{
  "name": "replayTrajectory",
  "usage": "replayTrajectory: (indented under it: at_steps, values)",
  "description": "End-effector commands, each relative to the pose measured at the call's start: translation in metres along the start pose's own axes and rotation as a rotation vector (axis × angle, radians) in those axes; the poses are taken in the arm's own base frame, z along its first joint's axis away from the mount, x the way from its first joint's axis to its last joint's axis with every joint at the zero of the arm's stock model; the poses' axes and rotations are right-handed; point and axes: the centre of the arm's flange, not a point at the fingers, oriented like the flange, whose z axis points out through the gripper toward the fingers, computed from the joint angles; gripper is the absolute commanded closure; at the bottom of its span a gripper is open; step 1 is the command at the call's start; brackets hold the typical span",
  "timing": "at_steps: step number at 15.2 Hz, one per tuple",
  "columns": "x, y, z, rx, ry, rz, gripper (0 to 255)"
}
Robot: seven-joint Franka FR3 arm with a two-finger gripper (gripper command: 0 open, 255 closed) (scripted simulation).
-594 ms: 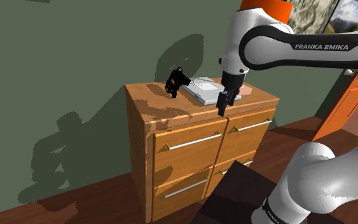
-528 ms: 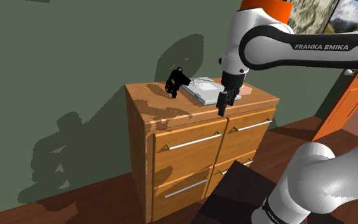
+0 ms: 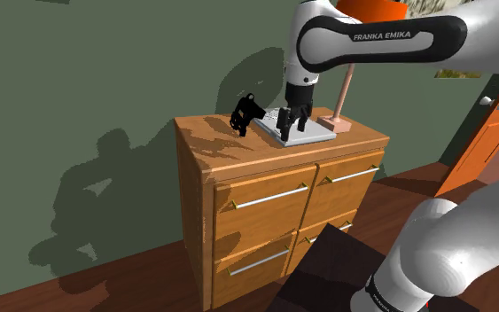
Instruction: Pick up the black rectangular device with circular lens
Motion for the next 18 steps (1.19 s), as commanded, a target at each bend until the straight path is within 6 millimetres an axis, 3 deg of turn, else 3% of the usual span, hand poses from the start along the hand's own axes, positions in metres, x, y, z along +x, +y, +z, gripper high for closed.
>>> replayTrajectory:
  at_steps: [1, 15, 18]
  values:
    - [0.026, 0.009, -0.006, 0.011, -0.004, 0.026, 0]
    - [0.199, 0.083, -0.038, 0.086, -0.033, 0.203, 0]
    - [0.208, 0.087, -0.029, 0.090, -0.035, 0.212, 0]
